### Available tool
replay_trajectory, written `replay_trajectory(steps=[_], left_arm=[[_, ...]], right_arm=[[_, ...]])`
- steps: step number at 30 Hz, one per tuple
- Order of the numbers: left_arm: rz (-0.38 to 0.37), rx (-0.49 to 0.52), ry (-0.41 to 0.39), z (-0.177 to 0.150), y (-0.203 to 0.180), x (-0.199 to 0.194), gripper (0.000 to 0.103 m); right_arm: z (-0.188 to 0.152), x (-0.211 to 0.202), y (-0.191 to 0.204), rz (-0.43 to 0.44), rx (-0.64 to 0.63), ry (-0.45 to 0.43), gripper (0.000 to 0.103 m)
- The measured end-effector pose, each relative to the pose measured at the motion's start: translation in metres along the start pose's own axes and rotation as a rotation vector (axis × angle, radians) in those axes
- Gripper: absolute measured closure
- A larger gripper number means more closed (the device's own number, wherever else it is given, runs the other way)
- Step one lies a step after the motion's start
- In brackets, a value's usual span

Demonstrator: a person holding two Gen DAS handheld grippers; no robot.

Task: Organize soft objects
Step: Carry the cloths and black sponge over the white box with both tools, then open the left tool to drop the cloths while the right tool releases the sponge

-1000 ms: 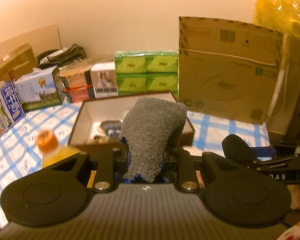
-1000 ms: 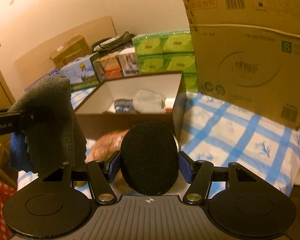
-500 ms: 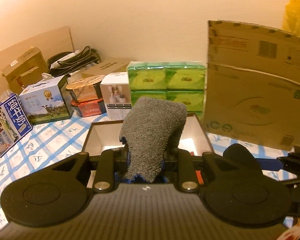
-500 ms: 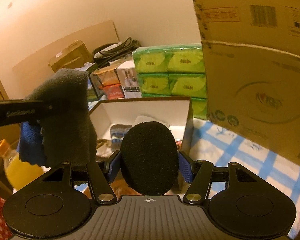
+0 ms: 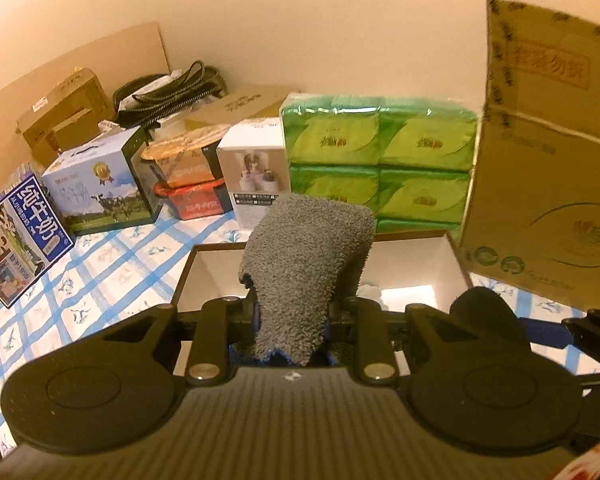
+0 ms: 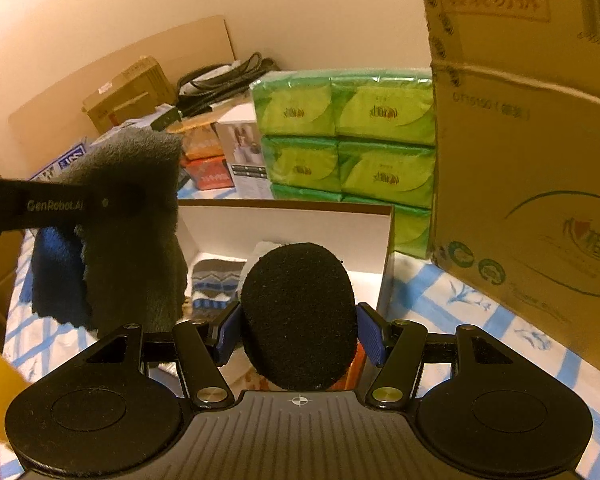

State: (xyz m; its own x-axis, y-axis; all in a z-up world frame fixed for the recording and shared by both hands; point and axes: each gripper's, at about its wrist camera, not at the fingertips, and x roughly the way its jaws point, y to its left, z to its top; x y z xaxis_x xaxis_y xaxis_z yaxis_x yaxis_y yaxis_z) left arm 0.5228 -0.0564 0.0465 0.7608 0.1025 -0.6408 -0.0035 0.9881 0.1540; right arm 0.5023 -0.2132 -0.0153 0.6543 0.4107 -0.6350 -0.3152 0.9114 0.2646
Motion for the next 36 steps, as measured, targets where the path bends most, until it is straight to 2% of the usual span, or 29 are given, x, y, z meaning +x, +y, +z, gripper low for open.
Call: replay_trajectory(steps=[11,13,17,21,31,35,36], left_arm=[[0.048,-0.007,0.056,0.003,-0.004,0.045,0.076],[0.061,-0.011,0.069,0.004,-0.003,0.050,0.069],[0.078,-0.024,0.093,0.004,0.000,0.059,0.061],[0.110,-0.027,0.093,0.004,0.003,0.064,0.044],[0.122,-0.045,0.100,0.005,0.009,0.068,0.044],[0.123,-0.053,0.104,0.003,0.011,0.069,0.043],[0.123,-0.053,0.105,0.002,0.011,0.070,0.043]], right_arm=[[0.012,0.041,-0.009,-0.005,-0.026,0.019,0.043],[0.013,0.046,-0.010,-0.004,-0.026,0.022,0.043],[0.014,0.053,-0.015,0.002,-0.004,0.022,0.042],[0.016,0.058,-0.018,0.010,0.010,0.020,0.042],[0.020,0.068,-0.018,-0.005,0.041,-0.011,0.041],[0.024,0.071,-0.019,-0.004,0.071,-0.058,0.026],[0.025,0.071,-0.020,-0.004,0.079,-0.070,0.025]])
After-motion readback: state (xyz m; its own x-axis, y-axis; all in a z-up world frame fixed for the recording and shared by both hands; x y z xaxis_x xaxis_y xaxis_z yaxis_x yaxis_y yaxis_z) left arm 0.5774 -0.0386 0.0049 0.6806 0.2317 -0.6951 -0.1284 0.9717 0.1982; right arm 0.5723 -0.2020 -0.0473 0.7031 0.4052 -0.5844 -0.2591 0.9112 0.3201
